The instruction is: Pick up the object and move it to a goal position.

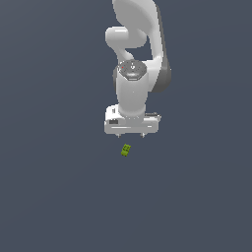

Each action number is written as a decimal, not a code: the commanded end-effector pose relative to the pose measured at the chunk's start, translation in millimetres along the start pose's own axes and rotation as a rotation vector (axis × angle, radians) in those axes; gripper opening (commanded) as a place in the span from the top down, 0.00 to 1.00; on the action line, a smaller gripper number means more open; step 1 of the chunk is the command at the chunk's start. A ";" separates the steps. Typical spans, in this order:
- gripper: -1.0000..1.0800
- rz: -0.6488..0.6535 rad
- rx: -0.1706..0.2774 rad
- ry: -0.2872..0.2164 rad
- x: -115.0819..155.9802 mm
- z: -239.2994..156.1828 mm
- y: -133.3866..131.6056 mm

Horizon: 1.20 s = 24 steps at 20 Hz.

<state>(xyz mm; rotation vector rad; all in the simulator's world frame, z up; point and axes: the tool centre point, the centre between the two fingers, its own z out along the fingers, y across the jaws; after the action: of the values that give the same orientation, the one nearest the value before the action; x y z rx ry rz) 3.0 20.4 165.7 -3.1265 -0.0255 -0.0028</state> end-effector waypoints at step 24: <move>0.04 0.100 0.015 -0.011 -4.3 31.9 -5.2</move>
<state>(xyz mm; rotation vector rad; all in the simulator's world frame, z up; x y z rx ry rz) -0.4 28.3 141.5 -3.1087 0.0869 0.0149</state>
